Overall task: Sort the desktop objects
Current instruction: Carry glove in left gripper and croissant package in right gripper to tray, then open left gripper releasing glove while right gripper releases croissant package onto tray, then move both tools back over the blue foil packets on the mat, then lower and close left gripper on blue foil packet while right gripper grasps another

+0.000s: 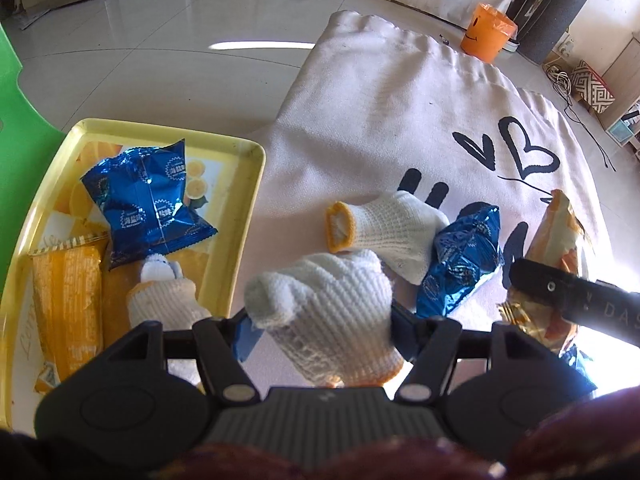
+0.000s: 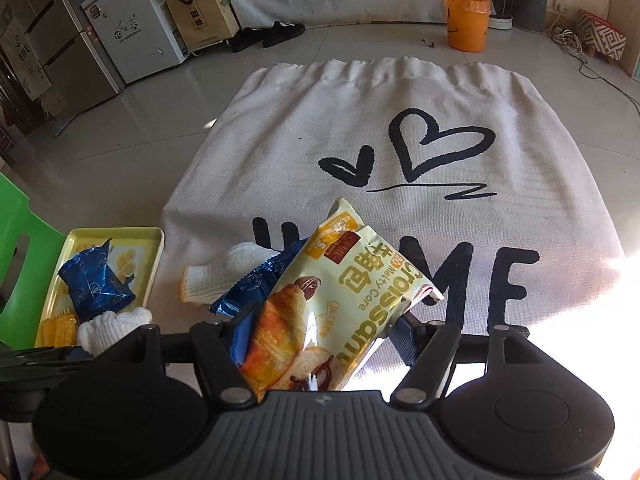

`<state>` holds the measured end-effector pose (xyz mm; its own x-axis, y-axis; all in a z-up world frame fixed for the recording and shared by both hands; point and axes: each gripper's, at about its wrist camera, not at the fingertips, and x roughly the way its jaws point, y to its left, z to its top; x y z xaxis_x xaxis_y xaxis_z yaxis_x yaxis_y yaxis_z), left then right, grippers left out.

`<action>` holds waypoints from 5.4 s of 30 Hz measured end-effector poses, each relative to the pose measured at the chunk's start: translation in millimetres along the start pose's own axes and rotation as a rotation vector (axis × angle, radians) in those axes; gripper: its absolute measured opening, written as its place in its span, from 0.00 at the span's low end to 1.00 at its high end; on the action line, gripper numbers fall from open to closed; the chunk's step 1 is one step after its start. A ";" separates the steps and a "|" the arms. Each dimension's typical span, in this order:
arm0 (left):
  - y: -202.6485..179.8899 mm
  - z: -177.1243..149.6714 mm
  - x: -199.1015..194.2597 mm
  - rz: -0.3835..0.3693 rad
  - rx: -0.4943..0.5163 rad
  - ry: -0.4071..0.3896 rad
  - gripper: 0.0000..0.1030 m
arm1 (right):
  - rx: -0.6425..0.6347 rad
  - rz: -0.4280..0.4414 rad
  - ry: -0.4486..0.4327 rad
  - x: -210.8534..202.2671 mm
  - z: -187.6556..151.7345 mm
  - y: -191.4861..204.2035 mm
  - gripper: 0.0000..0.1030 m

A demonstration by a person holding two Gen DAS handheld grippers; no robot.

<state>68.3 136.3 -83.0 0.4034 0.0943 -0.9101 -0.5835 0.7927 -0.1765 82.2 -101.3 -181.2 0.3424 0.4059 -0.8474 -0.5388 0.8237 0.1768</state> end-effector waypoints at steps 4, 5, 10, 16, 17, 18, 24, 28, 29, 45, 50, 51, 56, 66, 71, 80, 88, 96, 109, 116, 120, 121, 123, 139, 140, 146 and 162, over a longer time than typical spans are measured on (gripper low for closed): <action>21.3 8.1 -7.4 0.014 -0.047 -0.021 0.62 | -0.029 0.035 0.010 1.2 -2.3 13.6 0.66; 27.5 10.1 -9.9 0.020 -0.059 -0.027 0.62 | -0.038 0.043 0.013 1.6 -3.7 17.9 0.66; 57.4 20.6 -19.2 0.032 -0.134 -0.047 0.62 | -0.072 0.116 0.045 5.5 -10.7 38.5 0.66; 91.1 32.9 -34.1 0.033 -0.183 -0.071 0.62 | -0.119 0.235 0.078 8.7 -20.4 69.0 0.66; 97.8 35.2 -36.6 0.030 -0.190 -0.074 0.62 | -0.127 0.257 0.084 9.4 -22.2 74.4 0.66; 103.0 36.9 -38.5 0.029 -0.197 -0.078 0.62 | -0.136 0.277 0.091 10.0 -23.9 79.5 0.66; 131.3 43.1 -49.6 0.051 -0.245 -0.104 0.62 | -0.189 0.385 0.127 12.6 -37.1 111.7 0.66; 143.2 44.8 -54.4 0.064 -0.257 -0.115 0.62 | -0.228 0.448 0.150 13.7 -48.2 133.6 0.66; 146.1 45.3 -55.5 0.065 -0.258 -0.119 0.62 | -0.240 0.459 0.151 13.5 -50.4 138.2 0.66; 167.5 56.8 -67.4 0.056 -0.228 -0.167 0.62 | -0.538 0.640 0.173 19.1 -105.3 224.6 0.66; 173.7 60.0 -62.5 0.032 -0.244 -0.152 0.62 | -0.627 0.619 0.114 25.4 -115.3 240.7 0.66; 174.0 60.2 -62.0 0.034 -0.244 -0.152 0.62 | -0.638 0.619 0.105 26.9 -116.4 242.9 0.65; 172.9 61.1 -54.6 0.025 -0.239 -0.133 0.62 | -0.710 0.583 0.054 28.7 -121.5 252.8 0.66; 167.9 59.0 -50.0 0.034 -0.254 -0.124 0.81 | -0.640 0.577 0.032 26.1 -107.0 235.8 0.73; 171.3 58.3 -48.0 0.013 -0.300 -0.119 0.91 | -0.597 0.576 0.051 27.6 -100.8 226.9 0.73; 167.0 55.4 -46.0 -0.015 -0.329 -0.125 0.99 | -0.621 0.572 0.078 24.7 -105.8 226.0 0.73; 165.0 53.8 -42.7 -0.006 -0.367 -0.118 0.99 | -0.591 0.546 0.078 23.9 -102.7 216.8 0.74; 142.9 53.4 -43.2 -0.032 -0.317 -0.135 0.99 | -0.559 0.480 0.065 20.7 -90.7 196.5 0.75; 98.7 48.4 -35.3 -0.049 -0.244 -0.112 0.99 | -0.426 0.325 0.026 -2.5 -69.2 146.0 0.80; 76.4 46.4 -32.1 -0.071 -0.208 -0.106 0.99 | -0.260 0.193 0.025 -17.4 -52.7 98.0 0.81; 63.8 42.1 -30.0 -0.085 -0.187 -0.096 0.99 | -0.119 0.124 0.009 -27.8 -42.3 62.5 0.81; 60.5 41.2 -29.7 -0.088 -0.181 -0.093 0.99 | -0.078 0.114 0.004 -30.3 -39.6 52.6 0.81; 53.0 38.4 -29.7 -0.094 -0.166 -0.091 0.99 | -0.005 0.096 -0.010 -39.7 -34.1 34.4 0.82; -38.3 -1.0 -15.9 -0.182 0.102 -0.016 0.99 | 0.500 -0.070 -0.066 -66.8 -16.8 -93.6 0.89; -42.5 -3.6 -14.8 -0.182 0.113 -0.012 0.99 | 0.517 -0.064 -0.055 -65.3 -17.9 -97.0 0.89; -64.3 -20.4 -8.5 -0.192 0.175 0.020 0.99 | 0.503 -0.074 -0.034 -62.5 -19.6 -100.9 0.89; -115.0 -50.6 1.5 -0.281 0.281 0.066 1.00 | 0.575 -0.129 0.038 -50.2 -37.8 -131.8 0.89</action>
<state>100.3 14.8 -83.0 0.4683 -0.1813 -0.8648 -0.2378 0.9167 -0.3210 107.0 -245.2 -180.8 0.3440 0.2824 -0.8955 0.0130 0.9522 0.3053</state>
